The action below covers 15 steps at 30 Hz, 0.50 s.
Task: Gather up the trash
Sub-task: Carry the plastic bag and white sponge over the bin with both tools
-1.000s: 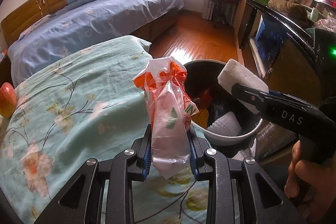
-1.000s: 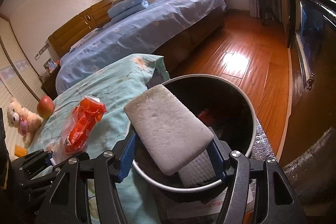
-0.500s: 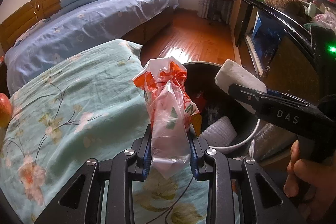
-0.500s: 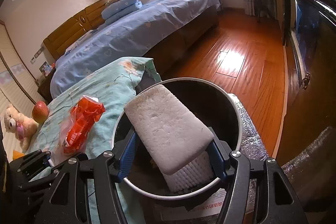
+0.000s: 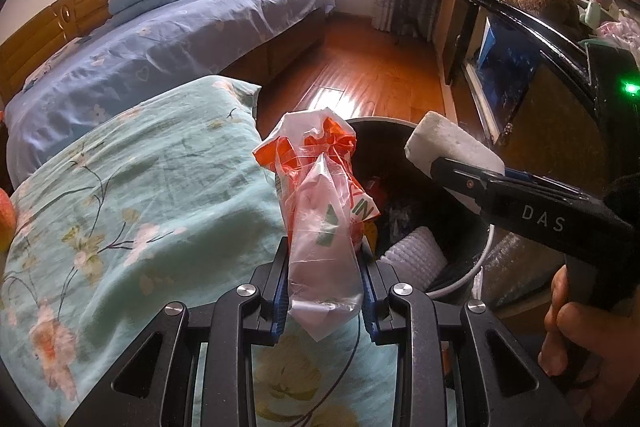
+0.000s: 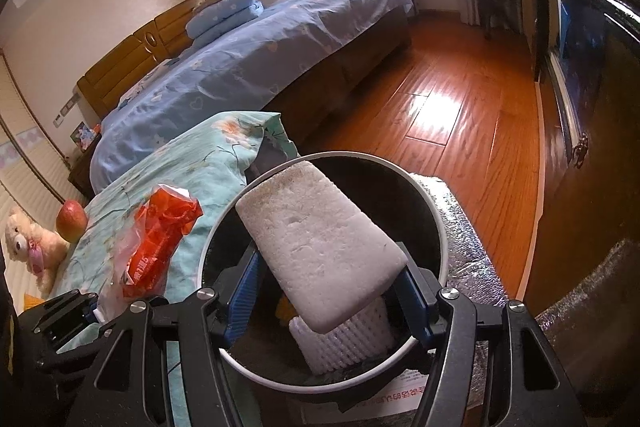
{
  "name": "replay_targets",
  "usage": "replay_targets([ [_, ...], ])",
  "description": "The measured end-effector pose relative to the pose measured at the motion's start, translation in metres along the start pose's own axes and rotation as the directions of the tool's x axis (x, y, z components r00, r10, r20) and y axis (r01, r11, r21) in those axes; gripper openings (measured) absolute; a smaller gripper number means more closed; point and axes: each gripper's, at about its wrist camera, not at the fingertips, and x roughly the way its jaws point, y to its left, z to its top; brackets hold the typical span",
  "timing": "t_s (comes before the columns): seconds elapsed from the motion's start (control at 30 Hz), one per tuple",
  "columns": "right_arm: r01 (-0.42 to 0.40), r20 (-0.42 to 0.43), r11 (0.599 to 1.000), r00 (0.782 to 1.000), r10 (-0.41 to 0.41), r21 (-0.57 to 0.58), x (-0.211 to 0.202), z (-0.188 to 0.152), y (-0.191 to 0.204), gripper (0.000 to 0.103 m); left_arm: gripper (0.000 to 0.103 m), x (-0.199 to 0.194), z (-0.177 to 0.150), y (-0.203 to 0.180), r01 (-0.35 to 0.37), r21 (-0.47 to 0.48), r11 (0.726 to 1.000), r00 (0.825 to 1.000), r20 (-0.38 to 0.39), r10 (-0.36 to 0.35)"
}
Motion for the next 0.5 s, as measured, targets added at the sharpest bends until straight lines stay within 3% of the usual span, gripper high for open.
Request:
replay_targets([
  [0.5, -0.002, -0.03, 1.0, 1.0, 0.003, 0.017, 0.009, 0.003, -0.011, 0.065, 0.029, 0.017, 0.012, -0.006, 0.015, 0.003, 1.0, 1.0, -0.024, -0.015],
])
